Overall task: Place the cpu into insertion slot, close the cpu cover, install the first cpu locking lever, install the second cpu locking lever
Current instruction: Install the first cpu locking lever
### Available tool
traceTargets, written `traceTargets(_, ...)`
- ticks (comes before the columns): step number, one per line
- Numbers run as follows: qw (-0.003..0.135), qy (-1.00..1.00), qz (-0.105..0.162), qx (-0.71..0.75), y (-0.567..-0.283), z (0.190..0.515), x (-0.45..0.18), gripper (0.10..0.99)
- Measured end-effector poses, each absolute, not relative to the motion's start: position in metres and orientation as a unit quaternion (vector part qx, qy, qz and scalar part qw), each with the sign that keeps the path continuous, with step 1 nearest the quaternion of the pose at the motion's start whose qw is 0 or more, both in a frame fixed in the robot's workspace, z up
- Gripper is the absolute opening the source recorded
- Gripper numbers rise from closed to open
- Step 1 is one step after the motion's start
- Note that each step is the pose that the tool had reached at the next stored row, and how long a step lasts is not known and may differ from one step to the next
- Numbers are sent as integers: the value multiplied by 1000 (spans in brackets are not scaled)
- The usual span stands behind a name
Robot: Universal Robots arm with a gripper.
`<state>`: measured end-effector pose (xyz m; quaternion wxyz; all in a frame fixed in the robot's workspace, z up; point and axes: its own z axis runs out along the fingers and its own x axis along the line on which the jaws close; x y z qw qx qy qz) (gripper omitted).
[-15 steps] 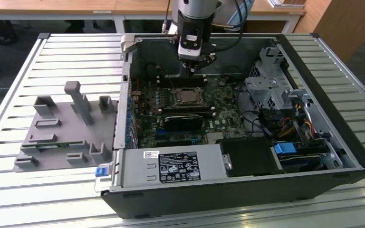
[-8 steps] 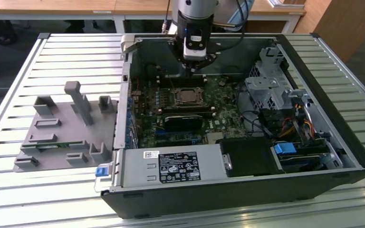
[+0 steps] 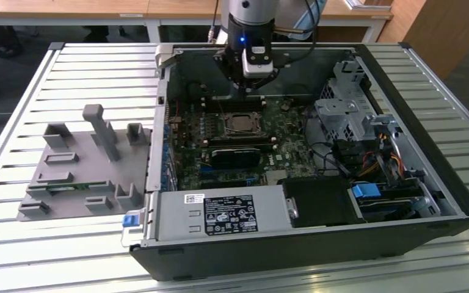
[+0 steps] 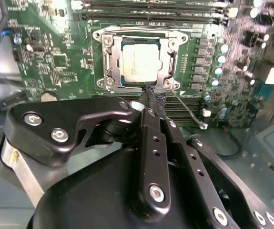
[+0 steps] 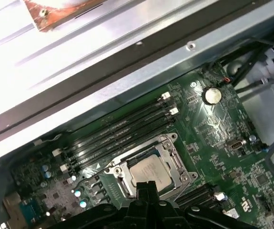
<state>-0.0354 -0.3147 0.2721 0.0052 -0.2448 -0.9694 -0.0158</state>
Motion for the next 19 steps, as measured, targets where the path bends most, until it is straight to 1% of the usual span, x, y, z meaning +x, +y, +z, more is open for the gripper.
traceTargets(19,8,-997,-15,-74,-315,271,-35,106)
